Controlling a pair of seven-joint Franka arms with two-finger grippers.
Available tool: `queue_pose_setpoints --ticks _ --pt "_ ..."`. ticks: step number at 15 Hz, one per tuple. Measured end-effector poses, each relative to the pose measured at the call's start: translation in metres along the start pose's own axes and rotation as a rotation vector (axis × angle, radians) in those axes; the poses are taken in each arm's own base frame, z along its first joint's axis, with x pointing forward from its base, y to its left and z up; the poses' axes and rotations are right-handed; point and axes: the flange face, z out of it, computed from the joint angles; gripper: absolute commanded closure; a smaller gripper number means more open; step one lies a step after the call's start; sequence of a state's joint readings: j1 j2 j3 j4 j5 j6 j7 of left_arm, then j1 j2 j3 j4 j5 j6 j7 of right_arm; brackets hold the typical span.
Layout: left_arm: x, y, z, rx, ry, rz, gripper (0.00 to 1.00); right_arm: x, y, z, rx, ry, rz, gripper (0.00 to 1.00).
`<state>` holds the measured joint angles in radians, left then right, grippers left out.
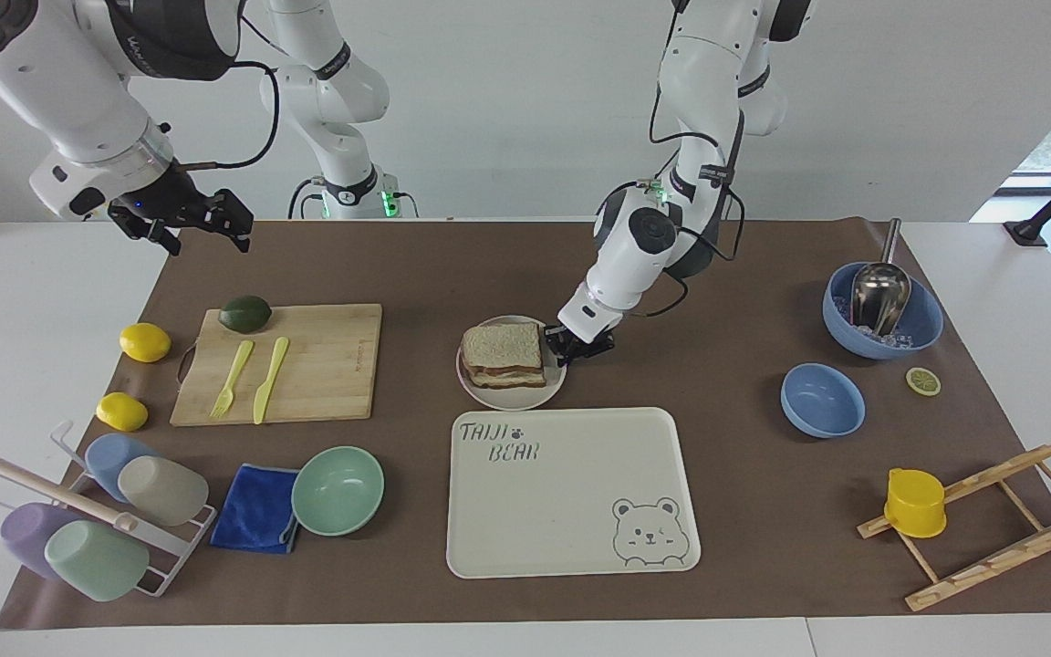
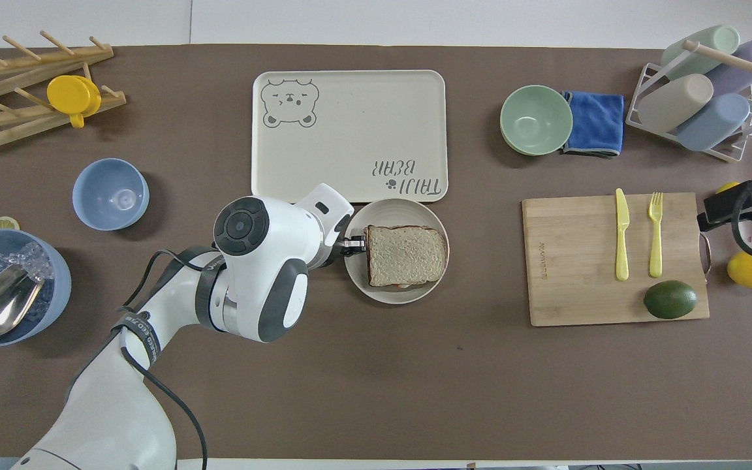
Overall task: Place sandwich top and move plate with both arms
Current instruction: 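Slide the plate with the left gripper onto the bear-print tray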
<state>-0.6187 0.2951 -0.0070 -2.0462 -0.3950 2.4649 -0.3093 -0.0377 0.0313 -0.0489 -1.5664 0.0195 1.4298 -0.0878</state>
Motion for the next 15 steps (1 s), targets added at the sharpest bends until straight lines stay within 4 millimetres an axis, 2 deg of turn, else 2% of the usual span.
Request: queue_pose_setpoints --ticks 4,8,12,15 --pt "0.018 -0.017 -0.029 -0.001 -0.039 -0.041 1.00 0.000 0.000 0.000 0.000 0.000 0.000 0.00" --pt "0.044 -0.032 -0.062 -0.018 -0.039 -0.080 1.00 0.000 0.000 0.000 0.000 0.000 0.000 0.00" --pt "0.075 -0.046 -0.096 -0.066 -0.009 -0.136 1.00 0.000 0.000 0.000 0.000 0.000 0.000 0.00" --pt "0.105 -0.058 -0.109 -0.089 -0.008 -0.171 1.00 0.000 0.000 0.000 0.000 0.000 0.000 0.00"
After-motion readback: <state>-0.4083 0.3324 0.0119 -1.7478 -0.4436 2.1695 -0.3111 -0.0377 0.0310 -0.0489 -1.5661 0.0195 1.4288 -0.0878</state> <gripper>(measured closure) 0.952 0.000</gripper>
